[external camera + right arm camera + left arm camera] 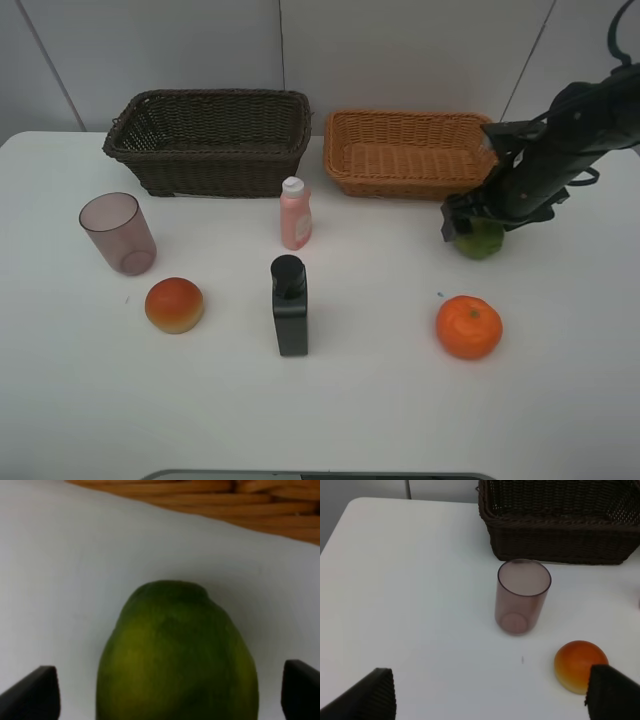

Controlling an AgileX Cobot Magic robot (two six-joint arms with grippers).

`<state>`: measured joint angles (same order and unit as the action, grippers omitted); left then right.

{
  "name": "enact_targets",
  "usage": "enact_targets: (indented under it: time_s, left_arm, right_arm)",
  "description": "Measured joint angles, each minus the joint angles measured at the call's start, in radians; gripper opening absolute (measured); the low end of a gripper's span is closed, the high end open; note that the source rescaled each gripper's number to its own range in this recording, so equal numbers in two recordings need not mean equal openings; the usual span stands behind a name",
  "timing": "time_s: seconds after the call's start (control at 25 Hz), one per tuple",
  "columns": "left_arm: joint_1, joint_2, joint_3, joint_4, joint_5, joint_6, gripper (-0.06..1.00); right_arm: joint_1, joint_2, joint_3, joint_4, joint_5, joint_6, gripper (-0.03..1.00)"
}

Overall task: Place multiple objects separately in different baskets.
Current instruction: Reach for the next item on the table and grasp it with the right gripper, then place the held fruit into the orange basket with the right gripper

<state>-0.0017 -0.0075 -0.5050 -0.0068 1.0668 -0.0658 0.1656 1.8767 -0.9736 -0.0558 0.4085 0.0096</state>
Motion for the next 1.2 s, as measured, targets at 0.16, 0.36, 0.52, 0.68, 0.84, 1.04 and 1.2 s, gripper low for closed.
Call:
enact_targets:
  time_s: [0.16, 0.36, 0.52, 0.68, 0.84, 1.04, 1.2]
  left_arm:
    - [0.000, 0.000, 0.000, 0.000, 0.000, 0.000, 0.98]
    - [0.000, 0.000, 0.000, 0.000, 0.000, 0.000, 0.98]
    - [0.000, 0.000, 0.000, 0.000, 0.000, 0.000, 0.98]
    - [0.000, 0.000, 0.000, 0.000, 0.000, 0.000, 0.98]
    - [0.000, 0.000, 0.000, 0.000, 0.000, 0.000, 0.98]
    - [0.000, 0.000, 0.000, 0.000, 0.000, 0.000, 0.98]
    - [0.000, 0.000, 0.000, 0.000, 0.000, 0.000, 0.98]
  right_arm:
    - [0.000, 0.020, 0.000, -0.005, -0.013, -0.002, 0.88]
    - [0.000, 0.038, 0.000, -0.015, -0.017, -0.002, 0.88]
    - [0.000, 0.048, 0.000, -0.016, -0.026, -0.002, 0.88]
    - [0.000, 0.060, 0.000, -0.018, -0.030, -0.002, 0.76]
    - [0.000, 0.061, 0.000, -0.019, -0.033, -0.002, 0.42]
    - [0.000, 0.061, 0.000, -0.021, -0.035, -0.002, 0.43]
    - [0.000, 0.061, 0.000, -0.021, -0.037, -0.002, 0.43]
